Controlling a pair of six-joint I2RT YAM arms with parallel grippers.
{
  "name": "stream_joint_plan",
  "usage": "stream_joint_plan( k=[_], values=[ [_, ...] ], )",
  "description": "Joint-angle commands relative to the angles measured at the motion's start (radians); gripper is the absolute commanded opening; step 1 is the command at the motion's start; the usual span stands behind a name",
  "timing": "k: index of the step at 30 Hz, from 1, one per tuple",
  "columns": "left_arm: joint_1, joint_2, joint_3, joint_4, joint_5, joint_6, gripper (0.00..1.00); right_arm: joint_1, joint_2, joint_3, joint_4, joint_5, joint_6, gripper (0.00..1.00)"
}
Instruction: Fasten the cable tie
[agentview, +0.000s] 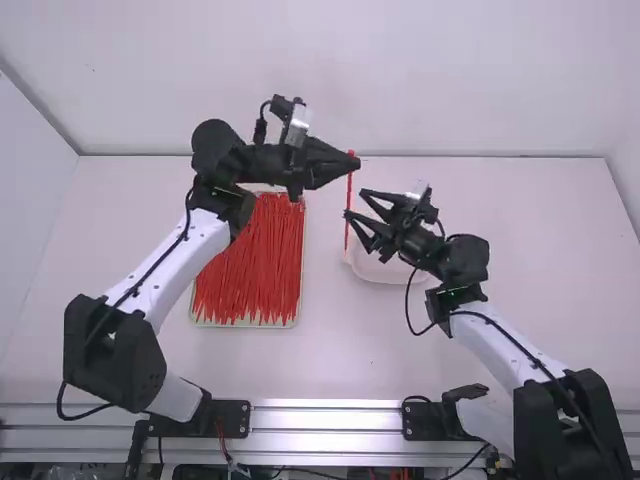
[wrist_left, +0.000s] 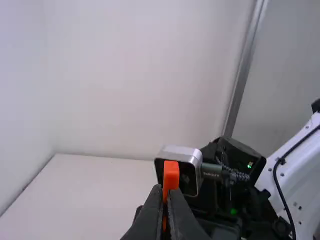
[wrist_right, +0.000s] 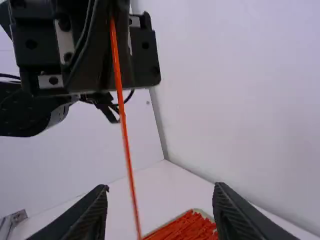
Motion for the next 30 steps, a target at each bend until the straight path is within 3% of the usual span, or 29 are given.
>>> stream_joint_plan(
  k=[1, 4, 12, 21, 27, 30],
  values=[
    [0.018, -0.001, 0.030, 0.025, -0.029, -0.083, 0.02, 0.013, 0.007, 0.029, -0.010, -0.034, -0.048, 0.58],
    [0.027, -0.001, 0.030, 0.060, -0.029, -0.130, 0.02, 0.022, 0.007, 0.029, -0.056, -0.040, -0.089, 0.69],
    [0.027, -0.001, 0.030, 0.106, -0.063, -0.207, 0.02, 0.026, 0.007, 0.029, -0.133, -0.070, -0.106, 0.76],
    [0.026, -0.001, 0.030, 0.186, -0.024, -0.251, 0.02, 0.026, 0.007, 0.029, -0.171, -0.114, -0.144, 0.76],
    [0.026, -0.001, 0.030, 0.188, -0.045, -0.275, 0.02, 0.026, 0.007, 0.029, -0.211, -0.116, -0.144, 0.65],
    [0.027, -0.001, 0.030, 0.189, -0.046, -0.276, 0.02, 0.024, 0.007, 0.029, -0.229, -0.117, -0.150, 0.65]
  ],
)
